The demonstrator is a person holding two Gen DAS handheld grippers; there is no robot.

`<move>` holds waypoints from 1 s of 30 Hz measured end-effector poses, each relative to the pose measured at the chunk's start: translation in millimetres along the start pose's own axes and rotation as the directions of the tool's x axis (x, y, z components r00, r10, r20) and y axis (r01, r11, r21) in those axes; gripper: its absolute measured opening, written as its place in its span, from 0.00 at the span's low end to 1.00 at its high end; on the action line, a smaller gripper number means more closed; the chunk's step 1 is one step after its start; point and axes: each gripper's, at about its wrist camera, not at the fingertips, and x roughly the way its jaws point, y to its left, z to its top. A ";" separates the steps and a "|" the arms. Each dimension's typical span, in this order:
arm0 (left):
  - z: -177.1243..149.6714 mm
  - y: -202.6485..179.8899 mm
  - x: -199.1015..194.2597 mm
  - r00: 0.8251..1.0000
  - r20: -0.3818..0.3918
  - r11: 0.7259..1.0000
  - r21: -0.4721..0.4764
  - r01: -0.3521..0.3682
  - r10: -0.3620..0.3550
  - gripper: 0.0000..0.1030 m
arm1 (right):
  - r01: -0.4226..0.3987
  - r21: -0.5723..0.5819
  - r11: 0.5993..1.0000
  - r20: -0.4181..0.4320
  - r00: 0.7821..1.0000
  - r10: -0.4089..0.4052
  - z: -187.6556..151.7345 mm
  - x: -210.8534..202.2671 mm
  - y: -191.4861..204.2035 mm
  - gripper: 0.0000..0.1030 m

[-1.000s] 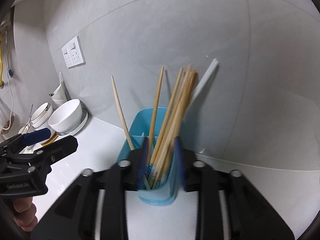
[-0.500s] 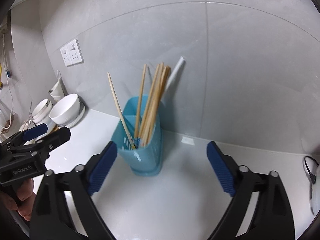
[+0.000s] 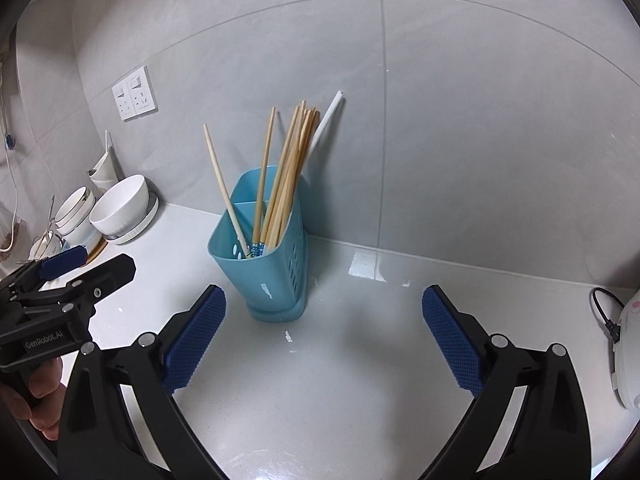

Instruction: Organize utensils

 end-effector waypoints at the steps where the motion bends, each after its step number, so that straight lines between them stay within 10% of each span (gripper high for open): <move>1: 0.0 -1.3 -0.4 1.000 0.003 1.000 0.001 -0.001 0.001 0.94 | 0.001 0.002 1.000 0.000 1.000 -0.001 -0.1 -0.8 -0.9 0.92; 30: -2.4 -8.8 -1.9 1.000 0.002 1.000 0.000 -0.015 0.015 0.94 | -0.012 0.002 1.000 -0.028 1.000 0.012 3.8 -5.0 -3.3 0.92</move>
